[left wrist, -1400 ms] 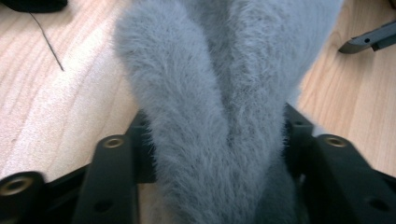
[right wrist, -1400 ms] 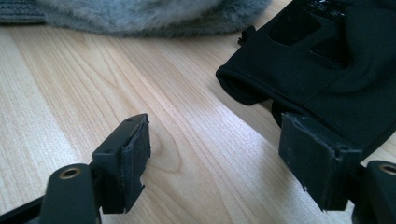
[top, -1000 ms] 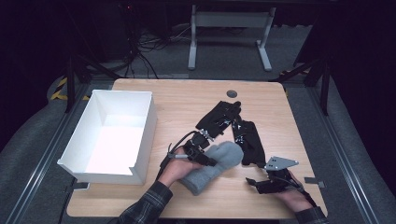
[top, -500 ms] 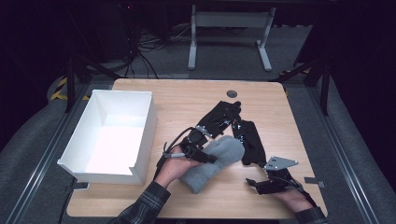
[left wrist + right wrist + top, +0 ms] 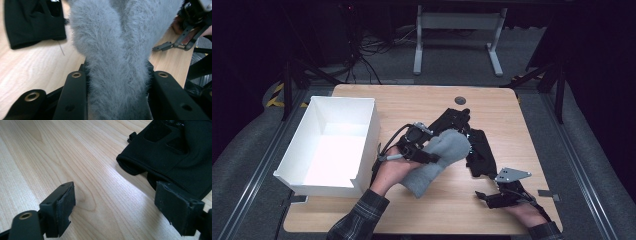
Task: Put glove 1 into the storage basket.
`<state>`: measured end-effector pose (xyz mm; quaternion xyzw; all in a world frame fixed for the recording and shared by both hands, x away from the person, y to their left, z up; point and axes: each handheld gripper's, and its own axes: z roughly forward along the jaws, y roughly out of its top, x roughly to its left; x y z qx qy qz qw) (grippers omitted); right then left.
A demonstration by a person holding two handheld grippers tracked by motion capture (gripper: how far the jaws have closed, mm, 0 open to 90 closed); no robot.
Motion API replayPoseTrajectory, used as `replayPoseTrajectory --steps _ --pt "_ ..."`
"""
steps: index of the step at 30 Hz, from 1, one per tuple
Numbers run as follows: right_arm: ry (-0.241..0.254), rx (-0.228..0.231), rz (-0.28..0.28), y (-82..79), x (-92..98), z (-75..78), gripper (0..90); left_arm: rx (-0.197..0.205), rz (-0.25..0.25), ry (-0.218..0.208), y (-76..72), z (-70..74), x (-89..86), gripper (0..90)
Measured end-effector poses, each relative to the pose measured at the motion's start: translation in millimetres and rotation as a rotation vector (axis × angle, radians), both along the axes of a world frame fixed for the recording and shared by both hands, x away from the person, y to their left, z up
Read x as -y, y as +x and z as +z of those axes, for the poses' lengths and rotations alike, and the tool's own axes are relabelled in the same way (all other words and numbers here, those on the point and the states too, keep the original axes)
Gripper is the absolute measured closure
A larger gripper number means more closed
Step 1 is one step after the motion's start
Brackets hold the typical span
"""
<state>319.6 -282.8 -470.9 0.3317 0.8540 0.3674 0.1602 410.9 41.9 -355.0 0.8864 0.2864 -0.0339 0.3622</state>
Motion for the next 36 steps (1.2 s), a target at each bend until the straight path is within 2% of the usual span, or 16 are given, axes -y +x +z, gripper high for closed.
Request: replayPoseTrajectory --steps 11,19,26,36 --pt "-0.001 -0.001 0.002 0.1 -0.2 -0.1 16.9 0.042 0.036 0.003 0.7 39.4 -14.9 63.2" --pt "-0.001 -0.001 0.002 0.1 -0.2 -0.1 16.8 0.071 0.073 0.005 4.0 64.2 -33.0 63.1" --pt "-0.001 -0.001 0.002 0.1 -0.2 -0.1 16.8 0.084 0.12 -0.004 10.7 78.1 -56.2 63.1" --pt "0.0 -0.001 0.003 0.1 -0.2 -0.1 16.8 0.095 0.213 -0.033 16.3 92.6 -101.0 63.1"
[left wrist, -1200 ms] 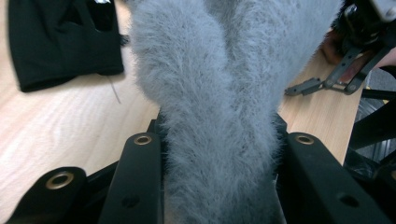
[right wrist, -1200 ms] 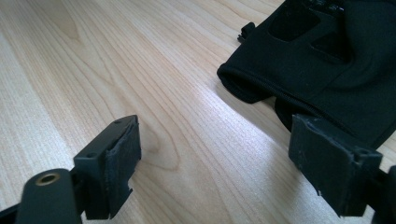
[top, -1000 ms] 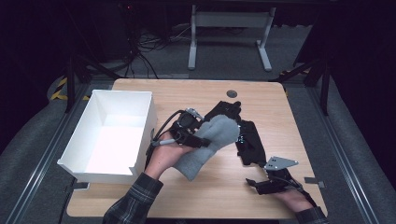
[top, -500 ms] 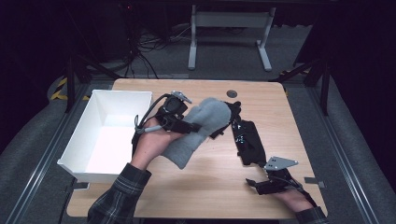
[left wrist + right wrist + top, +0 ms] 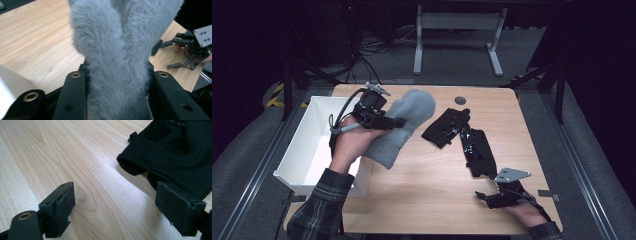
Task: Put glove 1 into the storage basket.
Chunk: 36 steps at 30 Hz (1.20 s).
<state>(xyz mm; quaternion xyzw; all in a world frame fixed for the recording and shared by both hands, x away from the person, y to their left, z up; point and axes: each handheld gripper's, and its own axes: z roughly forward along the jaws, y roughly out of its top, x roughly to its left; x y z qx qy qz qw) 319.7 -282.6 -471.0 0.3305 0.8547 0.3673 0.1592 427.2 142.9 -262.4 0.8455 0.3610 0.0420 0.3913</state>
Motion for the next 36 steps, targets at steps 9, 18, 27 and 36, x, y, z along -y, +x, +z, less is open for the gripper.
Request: replayPoseTrajectory --steps 9,18,27,36 --pt "0.0 0.0 0.0 0.0 0.0 0.0 16.8 0.006 0.075 -0.031 1.5 8.1 -39.6 63.1" --pt "0.003 -0.003 0.001 0.0 0.2 0.0 16.6 0.007 0.168 -0.044 -1.9 6.9 -77.6 63.1" --pt "0.002 -0.005 0.003 0.1 0.4 0.2 16.6 -0.03 0.266 -0.053 0.3 -11.4 -114.7 63.1" --pt "0.003 -0.005 0.002 0.1 0.3 0.1 16.6 -0.124 0.341 -0.038 10.9 -54.1 -137.5 62.8"
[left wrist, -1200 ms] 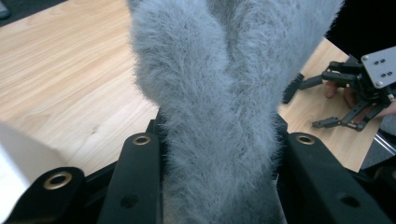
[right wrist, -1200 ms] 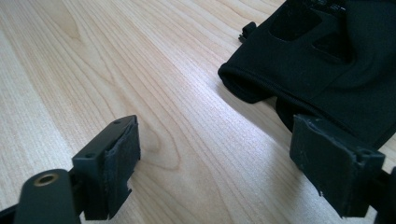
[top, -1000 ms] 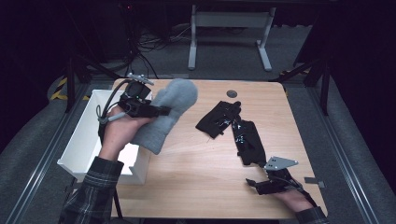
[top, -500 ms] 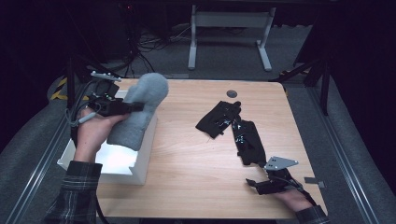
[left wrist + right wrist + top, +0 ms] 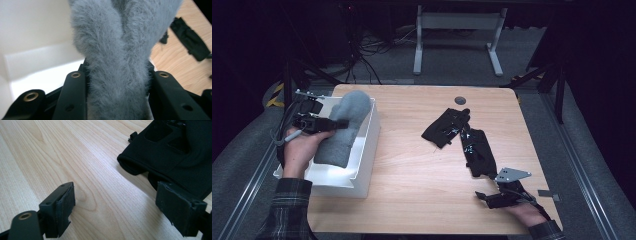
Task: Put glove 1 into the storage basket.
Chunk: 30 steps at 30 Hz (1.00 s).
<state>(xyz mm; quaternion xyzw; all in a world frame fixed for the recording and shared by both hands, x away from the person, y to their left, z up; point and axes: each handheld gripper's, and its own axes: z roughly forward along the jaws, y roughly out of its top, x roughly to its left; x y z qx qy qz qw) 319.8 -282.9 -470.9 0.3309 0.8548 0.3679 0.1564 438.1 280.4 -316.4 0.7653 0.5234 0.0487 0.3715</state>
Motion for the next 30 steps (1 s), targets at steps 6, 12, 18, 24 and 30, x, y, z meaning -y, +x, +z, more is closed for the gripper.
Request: replayPoseTrajectory --steps 6,12,18,24,30 --pt "0.0 0.0 0.0 0.0 0.0 0.0 16.6 -0.061 0.023 0.001 6.9 -28.2 -3.4 62.7" --pt "0.0 0.0 0.0 0.0 0.0 0.0 16.6 -0.118 0.037 0.001 12.8 -51.3 -8.4 62.4" --pt "-0.001 -0.001 0.001 0.0 0.1 0.1 16.6 -0.165 0.044 -0.003 15.9 -68.1 -11.8 62.2" --pt "0.0 0.0 0.0 0.0 0.0 0.0 16.6 -0.198 0.057 -0.004 18.6 -83.5 -14.6 61.9" --pt "0.0 0.0 0.0 0.0 0.0 0.0 16.6 -0.222 0.092 0.007 21.9 -96.2 -22.7 60.2"
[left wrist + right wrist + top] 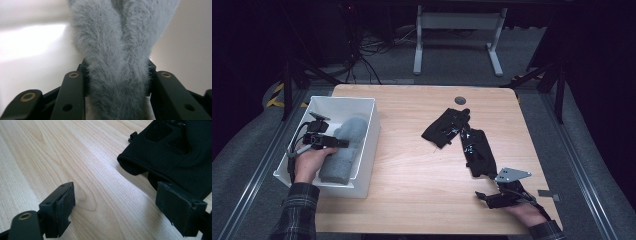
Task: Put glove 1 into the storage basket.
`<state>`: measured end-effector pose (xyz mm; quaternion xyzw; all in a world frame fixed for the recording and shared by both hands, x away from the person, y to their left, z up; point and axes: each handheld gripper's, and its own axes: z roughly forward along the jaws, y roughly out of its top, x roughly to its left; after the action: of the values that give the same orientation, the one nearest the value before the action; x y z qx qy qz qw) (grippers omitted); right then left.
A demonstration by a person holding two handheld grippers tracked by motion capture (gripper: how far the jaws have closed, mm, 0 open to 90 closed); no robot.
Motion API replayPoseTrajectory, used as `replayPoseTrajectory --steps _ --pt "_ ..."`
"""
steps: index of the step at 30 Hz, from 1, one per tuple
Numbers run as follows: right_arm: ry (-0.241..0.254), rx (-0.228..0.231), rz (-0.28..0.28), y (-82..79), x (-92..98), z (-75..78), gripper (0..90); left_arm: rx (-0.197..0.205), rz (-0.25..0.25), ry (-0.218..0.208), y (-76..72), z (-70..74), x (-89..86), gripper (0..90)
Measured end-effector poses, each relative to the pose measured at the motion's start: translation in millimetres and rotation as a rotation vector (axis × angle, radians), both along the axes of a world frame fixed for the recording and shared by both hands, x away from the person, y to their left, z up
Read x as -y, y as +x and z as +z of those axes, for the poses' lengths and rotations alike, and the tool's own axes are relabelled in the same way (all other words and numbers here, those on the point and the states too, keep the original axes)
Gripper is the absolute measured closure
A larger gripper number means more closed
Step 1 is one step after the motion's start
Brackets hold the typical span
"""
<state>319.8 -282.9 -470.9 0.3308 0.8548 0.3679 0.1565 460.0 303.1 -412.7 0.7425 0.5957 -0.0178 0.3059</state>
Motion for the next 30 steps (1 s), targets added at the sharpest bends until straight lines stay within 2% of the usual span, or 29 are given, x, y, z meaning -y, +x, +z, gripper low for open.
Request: replayPoseTrajectory --steps 3,6,8,11,13,15,18,21,25,26,27,28,30 --pt "0.0 0.0 0.0 0.0 0.0 0.0 16.6 -0.007 0.011 0.012 0.7 -5.7 -3.8 57.1" --pt "0.0 0.0 0.0 0.0 0.0 0.0 16.6 -0.006 0.029 0.036 1.7 -10.2 -5.5 49.4" --pt "0.0 0.0 0.0 0.0 0.0 0.0 16.6 0.002 0.032 0.027 1.7 -10.3 -5.0 44.9" --pt "0.0 0.0 0.0 0.0 0.0 0.0 16.6 0.038 0.038 0.086 0.3 -5.1 0.1 36.3" --pt "0.0 0.0 0.0 0.0 0.0 0.0 16.6 0.071 0.053 0.112 -1.7 2.4 1.9 33.4" --pt "0.0 0.0 0.0 0.0 0.0 0.0 16.6 0.103 0.072 0.106 -3.5 7.6 2.1 31.6" --pt "0.0 0.0 0.0 0.0 0.0 0.0 16.6 0.142 0.067 0.119 -6.2 20.0 4.7 28.3" --pt "0.0 0.0 0.0 0.0 0.0 0.0 16.6 0.191 0.054 0.108 -9.9 33.8 8.5 26.0" --pt "0.0 0.0 0.0 0.0 0.0 0.0 16.6 0.239 0.031 0.11 -15.6 50.4 19.1 21.9" --pt "0.0 0.0 0.0 0.0 0.0 0.0 16.6 0.239 0.031 0.11 -15.6 50.4 19.1 21.5" --pt "0.0 0.0 0.0 0.0 0.0 0.0 16.6 0.264 0.007 0.1 -18.0 57.4 25.3 21.4" --pt "0.0 0.0 0.0 0.0 0.0 0.0 16.6 0.276 0.005 0.097 -19.6 61.0 29.6 21.1" --pt "0.0 0.0 0.0 0.0 0.0 0.0 16.6 0.287 -0.011 0.094 -20.5 64.8 33.3 21.1"
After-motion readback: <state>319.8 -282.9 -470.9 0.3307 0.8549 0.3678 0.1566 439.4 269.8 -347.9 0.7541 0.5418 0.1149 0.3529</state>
